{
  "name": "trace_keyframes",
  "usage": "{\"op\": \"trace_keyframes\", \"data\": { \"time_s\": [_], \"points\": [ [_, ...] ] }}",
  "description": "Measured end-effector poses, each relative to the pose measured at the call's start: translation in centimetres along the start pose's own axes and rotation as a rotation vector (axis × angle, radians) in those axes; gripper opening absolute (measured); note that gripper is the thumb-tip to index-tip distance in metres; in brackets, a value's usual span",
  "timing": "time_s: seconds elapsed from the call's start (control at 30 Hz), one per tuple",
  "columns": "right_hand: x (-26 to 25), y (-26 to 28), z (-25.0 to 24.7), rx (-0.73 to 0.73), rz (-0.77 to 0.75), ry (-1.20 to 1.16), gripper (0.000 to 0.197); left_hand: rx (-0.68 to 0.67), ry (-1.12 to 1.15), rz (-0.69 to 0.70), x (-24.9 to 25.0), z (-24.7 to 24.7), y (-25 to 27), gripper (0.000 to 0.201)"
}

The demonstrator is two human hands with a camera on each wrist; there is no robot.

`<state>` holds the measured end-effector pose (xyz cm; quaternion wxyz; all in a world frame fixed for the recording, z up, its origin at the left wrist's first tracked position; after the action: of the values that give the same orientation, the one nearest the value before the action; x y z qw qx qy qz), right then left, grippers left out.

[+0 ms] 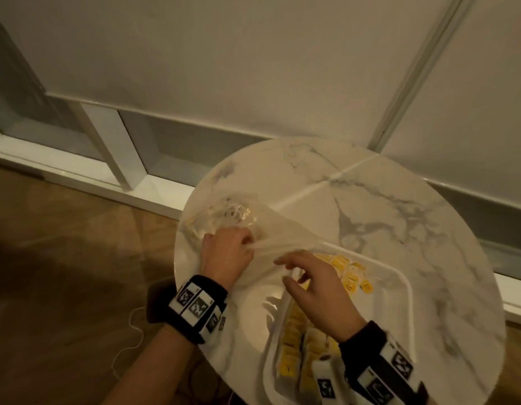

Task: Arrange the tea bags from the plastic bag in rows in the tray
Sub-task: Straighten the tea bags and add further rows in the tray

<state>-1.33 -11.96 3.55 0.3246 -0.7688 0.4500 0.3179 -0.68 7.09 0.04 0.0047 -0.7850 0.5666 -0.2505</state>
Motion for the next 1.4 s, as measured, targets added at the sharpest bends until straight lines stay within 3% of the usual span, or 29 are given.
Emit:
{"op": "trace_keyframes", "data": {
  "time_s": [0.1, 0.2, 0.27, 0.33, 0.4, 0.5, 0.57, 0.67, 0.8, 0.93, 1.1, 1.17, 1.2, 1.23, 1.27, 1.33, 1.37, 1.4],
  "points": [
    [0.6, -2.9, 2.3, -0.109, -0.087, 0.189, 0.049, -0.073, 0.036, -0.046, -0.9, -0.3, -0.8, 0.007],
    [1.1, -4.1, 3.9, -0.239, -0.144, 0.336, 0.065, 0.020, 0.308, -0.136, -1.6, -1.8, -1.5, 0.009],
    [0.4, -4.4, 3.9, -0.206, -0.223, 0.364, 0.070, 0.121, 0.423, -0.153, -1.6, -3.2, -2.0, 0.015],
    [-0.5, -4.9, 3.3, -0.063, -0.300, 0.355, 0.063, 0.225, 0.509, -0.167, -1.8, -4.7, -2.3, 0.015],
    [-1.7, -5.2, 2.6, 0.052, -0.407, 0.416, 0.043, 0.297, 0.609, -0.205, -2.4, -6.0, -2.6, 0.018],
    [-3.3, -4.9, 2.9, 0.067, -0.584, 0.607, 0.017, 0.339, 0.693, -0.230, -3.0, -7.7, -2.9, 0.022],
    [-4.3, -4.4, 3.3, 0.031, -0.682, 0.625, 0.027, 0.368, 0.703, -0.228, -3.2, -8.6, -2.9, 0.023],
    [-6.3, -4.7, 3.4, 0.008, -0.714, 0.602, 0.040, 0.352, 0.714, -0.204, -3.4, -8.9, -2.7, 0.019],
    [-8.7, -8.1, 5.0, -0.165, -0.375, 0.203, 0.023, 0.297, 0.723, -0.124, -3.2, -8.4, -1.9, 0.016],
    [-8.6, -10.6, 8.2, -0.242, -0.017, -0.021, 0.030, 0.329, 0.724, -0.093, -3.1, -7.8, -1.4, 0.013],
    [-8.4, -12.6, 11.8, -0.503, 0.033, 0.402, 0.023, 0.301, 0.815, -0.162, -3.2, -8.1, -1.1, 0.010],
    [-7.1, -12.4, 15.2, -0.496, 0.071, 0.652, 0.010, 0.193, 0.870, -0.137, -2.8, -8.6, -0.9, 0.009],
    [-6.6, -11.2, 15.1, -0.726, 0.023, 0.808, 0.010, 0.109, 0.904, -0.107, -2.6, -8.8, -0.7, 0.008],
    [-6.7, -10.5, 15.1, -0.842, 0.093, 0.989, 0.017, 0.037, 0.925, -0.070, -2.6, -8.8, -0.6, 0.007],
    [-6.3, -9.8, 15.7, -0.722, 0.100, 1.045, 0.020, -0.001, 0.941, -0.054, -3.1, -8.8, -0.5, 0.014],
    [-1.9, -10.5, 20.2, -0.733, -0.116, 0.633, 0.014, 0.048, 1.032, -0.196, -5.6, -8.2, -0.8, 0.026],
    [-1.5, -11.9, 21.4, -0.573, 0.036, 0.666, 0.015, 0.130, 1.064, -0.356, -7.6, -7.7, -1.1, 0.026],
    [-1.5, -13.0, 21.2, -0.576, 0.009, 0.675, 0.031, 0.223, 1.041, -0.539, -10.1, -6.6, -1.4, 0.022]
  ]
}}
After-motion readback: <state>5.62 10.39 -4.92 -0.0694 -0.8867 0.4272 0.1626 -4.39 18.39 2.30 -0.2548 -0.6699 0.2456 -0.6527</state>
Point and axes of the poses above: each hand's wrist, its own y-axis away from the middle knuckle, its own z-axis out of the palm, x = y × z, the point moved 4 cm from there along -y, towards the middle knuckle, and after that the axes turned 15 degrees about x, right-handed, at the moved point
